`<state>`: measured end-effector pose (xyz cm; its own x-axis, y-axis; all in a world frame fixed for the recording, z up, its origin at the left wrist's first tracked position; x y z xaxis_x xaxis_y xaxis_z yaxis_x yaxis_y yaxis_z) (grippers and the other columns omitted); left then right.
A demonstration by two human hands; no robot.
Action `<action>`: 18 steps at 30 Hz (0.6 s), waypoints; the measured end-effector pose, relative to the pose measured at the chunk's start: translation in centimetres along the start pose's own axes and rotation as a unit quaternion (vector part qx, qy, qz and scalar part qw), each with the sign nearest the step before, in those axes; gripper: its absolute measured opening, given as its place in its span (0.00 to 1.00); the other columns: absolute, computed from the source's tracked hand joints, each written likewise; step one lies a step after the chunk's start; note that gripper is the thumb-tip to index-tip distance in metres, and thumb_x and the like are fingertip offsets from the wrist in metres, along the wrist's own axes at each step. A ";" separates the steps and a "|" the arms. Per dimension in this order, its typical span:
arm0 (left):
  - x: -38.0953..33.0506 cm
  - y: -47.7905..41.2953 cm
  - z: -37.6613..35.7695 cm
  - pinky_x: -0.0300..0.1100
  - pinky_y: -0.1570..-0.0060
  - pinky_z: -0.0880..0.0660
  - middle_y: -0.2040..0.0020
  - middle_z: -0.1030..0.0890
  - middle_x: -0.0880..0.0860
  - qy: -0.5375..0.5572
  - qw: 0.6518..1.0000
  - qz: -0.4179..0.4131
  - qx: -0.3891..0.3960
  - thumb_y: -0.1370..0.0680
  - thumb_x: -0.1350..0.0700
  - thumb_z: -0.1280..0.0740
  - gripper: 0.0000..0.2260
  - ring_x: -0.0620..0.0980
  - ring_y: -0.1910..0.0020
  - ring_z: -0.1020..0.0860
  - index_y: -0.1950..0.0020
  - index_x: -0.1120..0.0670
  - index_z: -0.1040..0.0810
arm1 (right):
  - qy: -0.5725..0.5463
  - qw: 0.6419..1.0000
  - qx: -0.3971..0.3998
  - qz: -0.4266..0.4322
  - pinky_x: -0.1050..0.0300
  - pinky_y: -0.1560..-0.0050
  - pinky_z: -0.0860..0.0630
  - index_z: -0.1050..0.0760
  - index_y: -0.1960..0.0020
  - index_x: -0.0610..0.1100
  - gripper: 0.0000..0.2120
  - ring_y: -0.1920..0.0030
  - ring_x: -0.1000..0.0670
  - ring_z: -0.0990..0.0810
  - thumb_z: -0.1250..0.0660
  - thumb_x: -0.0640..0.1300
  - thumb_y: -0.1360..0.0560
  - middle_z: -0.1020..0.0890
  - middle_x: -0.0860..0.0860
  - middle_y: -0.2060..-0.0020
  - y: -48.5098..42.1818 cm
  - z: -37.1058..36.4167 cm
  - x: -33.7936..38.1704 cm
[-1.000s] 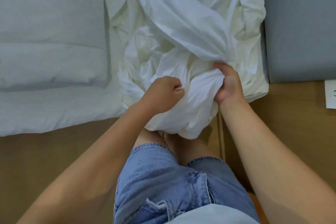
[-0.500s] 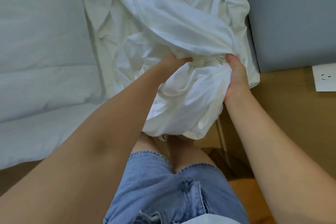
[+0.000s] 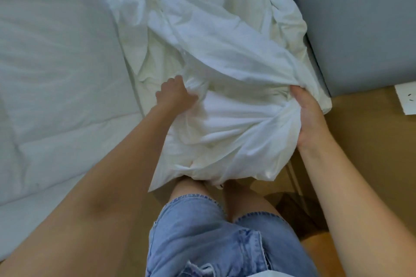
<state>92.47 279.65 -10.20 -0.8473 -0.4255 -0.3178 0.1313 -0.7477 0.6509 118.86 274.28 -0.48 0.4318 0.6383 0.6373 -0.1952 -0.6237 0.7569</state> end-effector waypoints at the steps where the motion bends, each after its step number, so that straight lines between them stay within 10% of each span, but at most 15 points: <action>1: -1.2 -0.5 -0.4 0.52 0.37 0.33 0.32 0.30 0.57 0.029 0.999 -0.014 0.019 0.26 0.43 0.33 0.32 0.58 0.33 0.31 0.28 0.57 0.38 | 0.000 1.000 -0.002 -0.008 0.51 0.55 0.20 0.22 0.42 0.45 0.14 0.53 0.46 0.16 0.33 0.49 0.26 0.16 0.47 0.53 0.1 0.4 -0.2; 8: -6.1 0.3 0.1 0.47 0.58 0.33 0.56 0.20 0.63 0.198 0.974 -0.103 -0.042 0.19 0.50 0.43 0.17 0.62 0.51 0.22 0.59 0.60 0.24 | -0.057 0.977 -0.180 0.101 0.51 0.57 0.19 0.22 0.40 0.45 0.20 0.53 0.47 0.16 0.26 0.47 0.30 0.16 0.48 0.50 0.4 2.9 1.9; 13: 6.2 -2.8 5.3 0.48 0.48 0.28 0.42 0.22 0.66 0.157 0.970 0.131 -0.129 0.19 0.52 0.46 0.20 0.63 0.43 0.24 0.41 0.65 0.24 | -0.031 0.977 -0.187 0.099 0.53 0.56 0.19 0.22 0.39 0.45 0.21 0.53 0.49 0.16 0.25 0.47 0.31 0.16 0.49 0.49 0.1 3.1 2.0; 18: 3.6 -2.3 2.6 0.50 0.44 0.30 0.38 0.26 0.63 0.073 0.989 0.112 -0.064 0.20 0.51 0.44 0.19 0.62 0.39 0.27 0.37 0.63 0.30 | -0.015 0.973 -0.210 0.095 0.59 0.63 0.20 0.23 0.39 0.47 0.22 0.55 0.52 0.16 0.25 0.46 0.32 0.17 0.51 0.50 -0.1 2.4 1.3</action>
<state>87.81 281.14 -11.07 -0.7075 -0.6495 -0.2787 0.3784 -0.6811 0.6268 121.59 274.10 -0.12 0.3772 0.5115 0.7721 -0.6140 -0.4860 0.6219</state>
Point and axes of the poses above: each hand's wrist, its own y-axis away from the middle knuckle, its own z-axis out of the back of the hand, x = y × z, the point moved 6 cm from there along -y, towards the middle knuckle
